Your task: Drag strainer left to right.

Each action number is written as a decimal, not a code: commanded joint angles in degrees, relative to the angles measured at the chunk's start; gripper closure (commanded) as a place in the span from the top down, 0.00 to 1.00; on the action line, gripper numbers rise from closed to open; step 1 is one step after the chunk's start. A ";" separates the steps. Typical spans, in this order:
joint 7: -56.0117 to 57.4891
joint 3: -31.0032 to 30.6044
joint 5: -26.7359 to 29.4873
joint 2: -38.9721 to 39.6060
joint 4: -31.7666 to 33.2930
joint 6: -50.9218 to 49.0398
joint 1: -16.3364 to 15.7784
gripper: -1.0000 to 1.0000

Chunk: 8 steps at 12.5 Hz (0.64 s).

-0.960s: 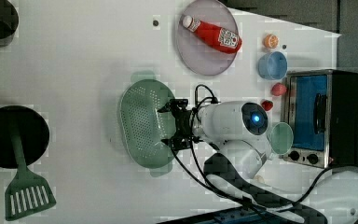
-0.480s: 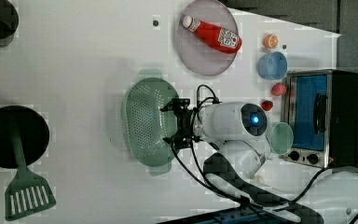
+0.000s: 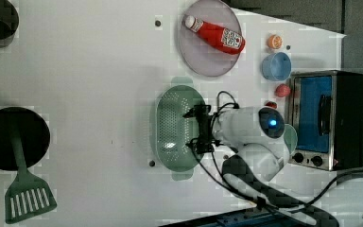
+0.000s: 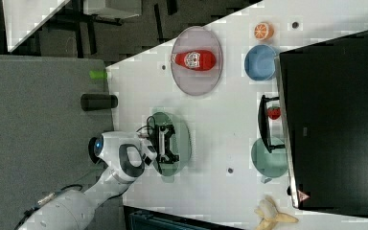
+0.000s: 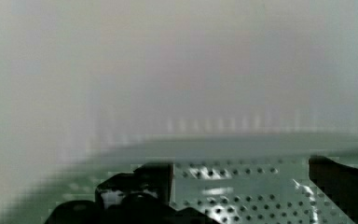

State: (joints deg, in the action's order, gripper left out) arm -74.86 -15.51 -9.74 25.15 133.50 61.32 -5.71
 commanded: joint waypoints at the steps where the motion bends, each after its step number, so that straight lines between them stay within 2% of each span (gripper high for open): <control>1: 5.77 4.03 0.46 -2.89 1.51 0.48 1.06 1.00; 8: 13.99 13.25 0.45 -4.02 2.87 0.49 1.72 1.00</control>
State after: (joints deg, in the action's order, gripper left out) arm -65.46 -4.16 -10.32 22.77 136.75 62.78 -3.78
